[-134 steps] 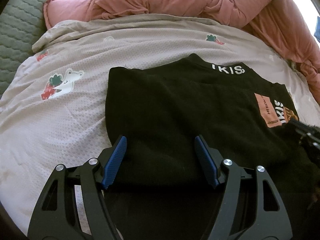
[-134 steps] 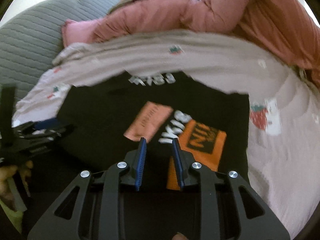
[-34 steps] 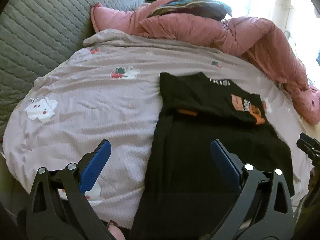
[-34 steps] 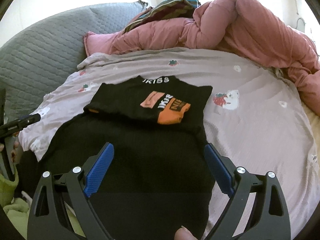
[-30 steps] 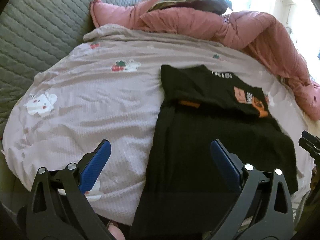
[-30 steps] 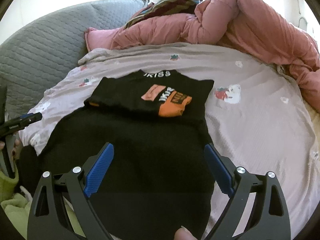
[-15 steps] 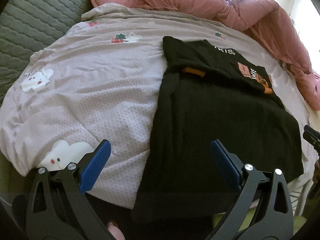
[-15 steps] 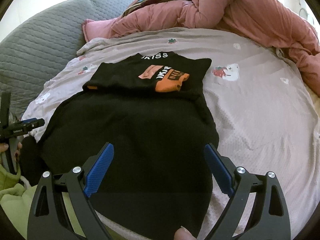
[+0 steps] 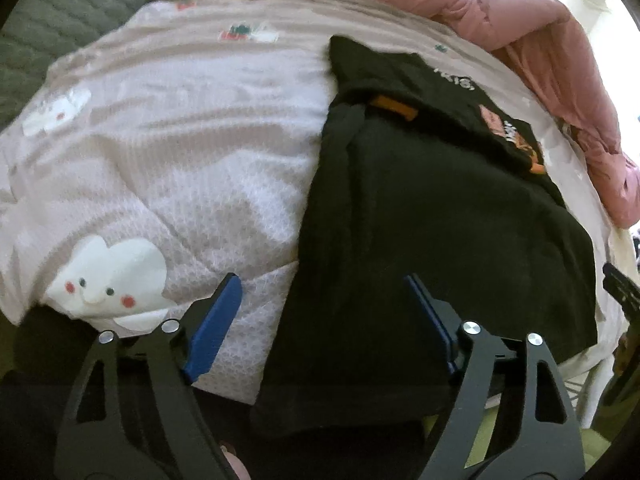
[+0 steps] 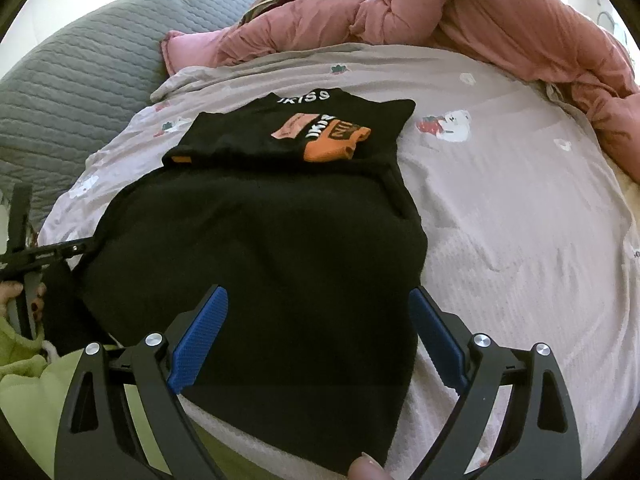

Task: Fold small clothes
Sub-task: 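Close the left gripper on the hem while the right gripper grasps the hem too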

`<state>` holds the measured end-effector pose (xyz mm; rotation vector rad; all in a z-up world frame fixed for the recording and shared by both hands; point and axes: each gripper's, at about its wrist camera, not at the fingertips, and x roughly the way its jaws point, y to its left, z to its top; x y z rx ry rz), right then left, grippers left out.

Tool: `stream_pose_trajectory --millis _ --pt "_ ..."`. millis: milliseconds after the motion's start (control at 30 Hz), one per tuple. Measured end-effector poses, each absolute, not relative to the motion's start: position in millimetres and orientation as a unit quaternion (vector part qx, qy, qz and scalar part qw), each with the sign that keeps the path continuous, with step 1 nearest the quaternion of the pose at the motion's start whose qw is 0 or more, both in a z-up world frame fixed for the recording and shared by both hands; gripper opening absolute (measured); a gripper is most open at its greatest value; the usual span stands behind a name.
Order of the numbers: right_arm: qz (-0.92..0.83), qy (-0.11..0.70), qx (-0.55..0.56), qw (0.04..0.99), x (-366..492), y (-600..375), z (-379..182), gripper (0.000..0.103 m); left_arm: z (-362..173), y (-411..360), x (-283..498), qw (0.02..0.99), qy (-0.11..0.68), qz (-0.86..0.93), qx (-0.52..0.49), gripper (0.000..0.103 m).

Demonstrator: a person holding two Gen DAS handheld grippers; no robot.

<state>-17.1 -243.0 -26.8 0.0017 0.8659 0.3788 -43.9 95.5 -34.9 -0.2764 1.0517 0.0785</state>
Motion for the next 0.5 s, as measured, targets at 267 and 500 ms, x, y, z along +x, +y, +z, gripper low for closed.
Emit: stream_pose_trajectory --millis 267,500 --pt "0.164 0.420 -0.004 0.893 -27.4 -260.0 -28.0 0.091 -40.6 94.9 -43.6 0.852 0.506 0.030 -0.133 0.029" --pt "0.163 0.437 0.007 0.884 -34.4 -276.2 -33.0 0.089 -40.8 91.0 -43.4 0.852 0.507 0.022 -0.125 0.024"
